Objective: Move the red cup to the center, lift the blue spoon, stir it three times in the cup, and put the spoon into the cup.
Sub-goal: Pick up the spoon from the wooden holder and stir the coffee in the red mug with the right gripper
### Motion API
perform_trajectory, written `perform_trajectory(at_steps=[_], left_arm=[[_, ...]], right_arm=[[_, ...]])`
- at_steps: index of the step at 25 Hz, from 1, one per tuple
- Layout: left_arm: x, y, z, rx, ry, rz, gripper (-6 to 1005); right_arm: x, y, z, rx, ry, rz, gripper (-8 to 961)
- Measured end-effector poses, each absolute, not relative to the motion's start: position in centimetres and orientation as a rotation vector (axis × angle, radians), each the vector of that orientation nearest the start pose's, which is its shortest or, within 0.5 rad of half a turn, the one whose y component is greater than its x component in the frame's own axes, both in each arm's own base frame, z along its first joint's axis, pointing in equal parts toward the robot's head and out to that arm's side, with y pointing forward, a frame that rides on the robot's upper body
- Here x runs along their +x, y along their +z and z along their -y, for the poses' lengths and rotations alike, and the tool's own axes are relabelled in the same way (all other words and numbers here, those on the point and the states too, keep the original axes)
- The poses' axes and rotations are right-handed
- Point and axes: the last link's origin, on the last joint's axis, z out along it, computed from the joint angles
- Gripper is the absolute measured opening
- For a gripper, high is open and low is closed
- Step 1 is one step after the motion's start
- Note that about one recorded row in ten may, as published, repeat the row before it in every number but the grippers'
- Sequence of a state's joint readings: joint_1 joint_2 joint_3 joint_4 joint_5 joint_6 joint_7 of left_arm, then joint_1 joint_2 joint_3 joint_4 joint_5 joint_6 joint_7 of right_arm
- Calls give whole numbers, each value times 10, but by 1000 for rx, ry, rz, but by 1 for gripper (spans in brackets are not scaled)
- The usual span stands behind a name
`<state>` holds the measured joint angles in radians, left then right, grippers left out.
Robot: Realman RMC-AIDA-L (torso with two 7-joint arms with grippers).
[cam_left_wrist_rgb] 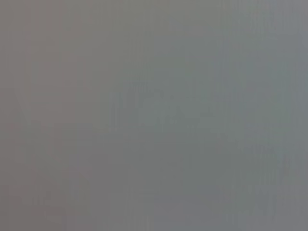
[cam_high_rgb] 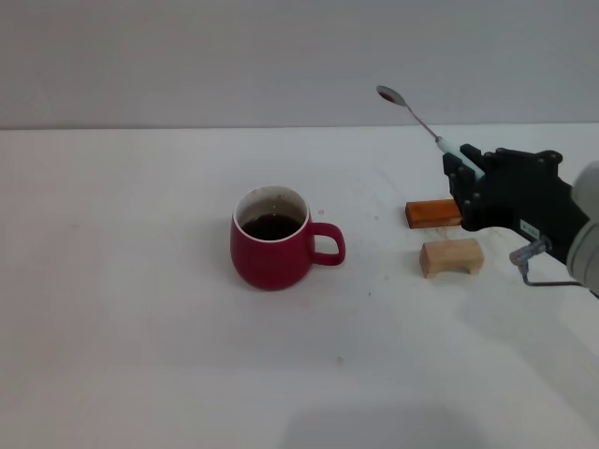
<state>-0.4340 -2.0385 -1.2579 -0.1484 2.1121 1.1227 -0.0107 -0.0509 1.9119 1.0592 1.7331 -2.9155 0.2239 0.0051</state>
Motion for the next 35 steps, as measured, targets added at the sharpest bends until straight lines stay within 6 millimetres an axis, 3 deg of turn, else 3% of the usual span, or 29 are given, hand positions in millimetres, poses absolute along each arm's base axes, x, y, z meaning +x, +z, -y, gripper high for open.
perform_trajectory(at_steps=[9,19,35], left_arm=[[-390,75,-332,-1051,-554,640,864],[-389,77,-335,-1054,-553,636,863],[-390,83,-338,-1044,-552,633,863]], right_arm=[[149,0,-301,-2096,253,-495,137],[105,11,-306,-2184,164,-407,137],[69,17,-312,-2316,85,-405,138]])
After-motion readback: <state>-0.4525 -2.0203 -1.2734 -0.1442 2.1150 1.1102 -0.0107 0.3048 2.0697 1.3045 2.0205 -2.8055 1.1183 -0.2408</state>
